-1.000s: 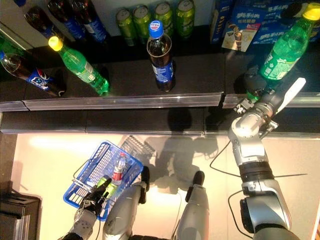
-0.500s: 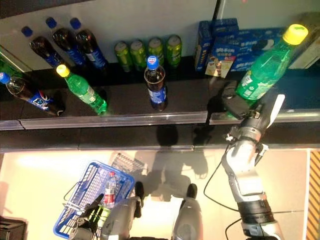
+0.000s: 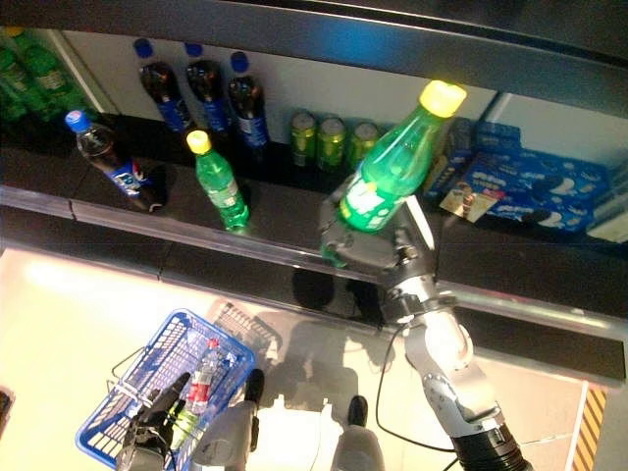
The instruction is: Pick up the drink and place into the basket.
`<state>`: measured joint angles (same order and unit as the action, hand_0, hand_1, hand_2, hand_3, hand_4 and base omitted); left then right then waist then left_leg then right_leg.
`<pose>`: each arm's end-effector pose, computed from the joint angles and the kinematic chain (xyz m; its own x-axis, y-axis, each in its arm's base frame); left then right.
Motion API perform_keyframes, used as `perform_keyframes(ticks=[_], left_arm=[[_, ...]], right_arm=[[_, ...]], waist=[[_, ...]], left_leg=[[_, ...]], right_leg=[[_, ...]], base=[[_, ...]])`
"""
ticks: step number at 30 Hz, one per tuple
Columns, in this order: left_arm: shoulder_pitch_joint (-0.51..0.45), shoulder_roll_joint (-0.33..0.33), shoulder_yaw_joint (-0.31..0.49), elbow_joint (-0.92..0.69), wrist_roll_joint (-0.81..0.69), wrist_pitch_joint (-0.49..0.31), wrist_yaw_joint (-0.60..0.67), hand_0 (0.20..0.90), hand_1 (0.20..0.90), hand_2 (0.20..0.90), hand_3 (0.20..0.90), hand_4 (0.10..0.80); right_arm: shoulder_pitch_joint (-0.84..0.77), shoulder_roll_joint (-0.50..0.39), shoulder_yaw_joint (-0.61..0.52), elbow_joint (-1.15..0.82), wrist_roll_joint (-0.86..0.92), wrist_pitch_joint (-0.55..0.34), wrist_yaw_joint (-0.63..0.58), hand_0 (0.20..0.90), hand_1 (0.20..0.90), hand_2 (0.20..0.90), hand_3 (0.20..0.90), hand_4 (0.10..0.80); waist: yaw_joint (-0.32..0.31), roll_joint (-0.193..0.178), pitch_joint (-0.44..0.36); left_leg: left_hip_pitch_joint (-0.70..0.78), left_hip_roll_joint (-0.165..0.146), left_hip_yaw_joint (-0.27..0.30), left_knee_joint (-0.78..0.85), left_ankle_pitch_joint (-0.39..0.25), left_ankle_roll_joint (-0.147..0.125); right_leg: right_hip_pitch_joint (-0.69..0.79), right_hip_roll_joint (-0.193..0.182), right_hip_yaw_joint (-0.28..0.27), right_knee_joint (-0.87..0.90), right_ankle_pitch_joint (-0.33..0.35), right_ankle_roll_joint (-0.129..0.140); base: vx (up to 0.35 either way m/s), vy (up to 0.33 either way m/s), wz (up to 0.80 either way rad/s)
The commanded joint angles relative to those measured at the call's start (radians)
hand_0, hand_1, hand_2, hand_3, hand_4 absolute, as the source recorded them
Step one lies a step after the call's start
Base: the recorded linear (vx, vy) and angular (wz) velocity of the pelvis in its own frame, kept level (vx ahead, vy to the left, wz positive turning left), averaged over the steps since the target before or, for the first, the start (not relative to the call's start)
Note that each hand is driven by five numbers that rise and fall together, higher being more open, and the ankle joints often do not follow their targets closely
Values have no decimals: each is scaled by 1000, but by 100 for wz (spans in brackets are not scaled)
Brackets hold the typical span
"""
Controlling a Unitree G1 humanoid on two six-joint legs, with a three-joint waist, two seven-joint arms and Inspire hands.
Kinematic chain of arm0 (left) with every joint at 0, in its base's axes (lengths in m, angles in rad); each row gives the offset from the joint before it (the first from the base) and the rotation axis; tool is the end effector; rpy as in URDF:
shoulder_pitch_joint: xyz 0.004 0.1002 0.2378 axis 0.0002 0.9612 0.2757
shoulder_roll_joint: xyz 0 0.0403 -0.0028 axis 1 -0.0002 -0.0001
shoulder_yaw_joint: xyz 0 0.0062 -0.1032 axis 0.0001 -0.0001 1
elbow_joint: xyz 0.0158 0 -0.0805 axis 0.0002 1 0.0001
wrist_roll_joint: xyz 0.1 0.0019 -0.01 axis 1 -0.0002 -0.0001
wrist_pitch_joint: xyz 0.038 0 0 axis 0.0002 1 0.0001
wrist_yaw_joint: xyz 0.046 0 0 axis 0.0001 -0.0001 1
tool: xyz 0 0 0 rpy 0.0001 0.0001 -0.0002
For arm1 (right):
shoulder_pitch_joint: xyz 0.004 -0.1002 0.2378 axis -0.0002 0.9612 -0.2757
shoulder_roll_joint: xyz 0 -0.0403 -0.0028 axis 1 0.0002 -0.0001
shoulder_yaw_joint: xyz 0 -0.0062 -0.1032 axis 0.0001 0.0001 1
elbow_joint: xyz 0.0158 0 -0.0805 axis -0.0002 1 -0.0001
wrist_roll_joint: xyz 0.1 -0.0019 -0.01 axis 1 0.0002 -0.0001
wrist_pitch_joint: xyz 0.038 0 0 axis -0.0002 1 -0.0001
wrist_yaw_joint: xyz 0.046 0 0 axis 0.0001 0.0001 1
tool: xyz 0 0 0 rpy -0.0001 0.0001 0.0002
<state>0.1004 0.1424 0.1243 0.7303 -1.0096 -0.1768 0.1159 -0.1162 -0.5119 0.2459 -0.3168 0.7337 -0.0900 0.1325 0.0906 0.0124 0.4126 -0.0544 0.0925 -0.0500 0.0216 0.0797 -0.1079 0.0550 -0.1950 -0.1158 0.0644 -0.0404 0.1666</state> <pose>0.1169 0.2211 -0.0799 0.6209 0.4060 -0.6706 -0.7690 0.4812 -0.4208 0.2083 -0.1678 0.1232 0.8035 0.4708 0.3644 -0.5455 0.8273 0.1340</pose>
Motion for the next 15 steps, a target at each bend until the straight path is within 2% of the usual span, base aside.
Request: perform_keyframes(ticks=[1,4,8,15], left_arm=[[14,179,-31,-200,26,-170,-141,300,300,300,200,100],[4,186,-44,-282,-45,-140,-185,300,300,300,200,100],[8,191,-66,-395,-6,-109,-178,300,300,300,200,100],[25,221,-125,-683,3,40,-223,300,300,300,200,100]], right_arm=[[-122,32,81,-181,98,-136,178,300,300,300,200,100],[-177,67,176,-170,79,-118,198,300,300,300,200,100],[-217,103,244,-151,21,-116,182,300,300,300,200,100],[-317,171,346,-123,-123,-117,32,300,300,300,200,100]], waist=[[20,18,-245],[57,19,-261],[92,19,-269],[188,22,-262]], left_leg=[[61,60,-23,11,-36,-5],[59,57,-46,-15,-13,-11],[50,49,-72,-24,-1,-14],[18,19,-153,-10,14,-12]], right_leg=[[-6,1,-29,2,17,-60],[17,-2,-62,-25,24,-60],[32,-2,-92,-38,26,-62],[68,-1,-166,-40,17,-69]], base=[[-26,22,28],[-15,22,29],[-9,7,25],[-12,-2,30]])
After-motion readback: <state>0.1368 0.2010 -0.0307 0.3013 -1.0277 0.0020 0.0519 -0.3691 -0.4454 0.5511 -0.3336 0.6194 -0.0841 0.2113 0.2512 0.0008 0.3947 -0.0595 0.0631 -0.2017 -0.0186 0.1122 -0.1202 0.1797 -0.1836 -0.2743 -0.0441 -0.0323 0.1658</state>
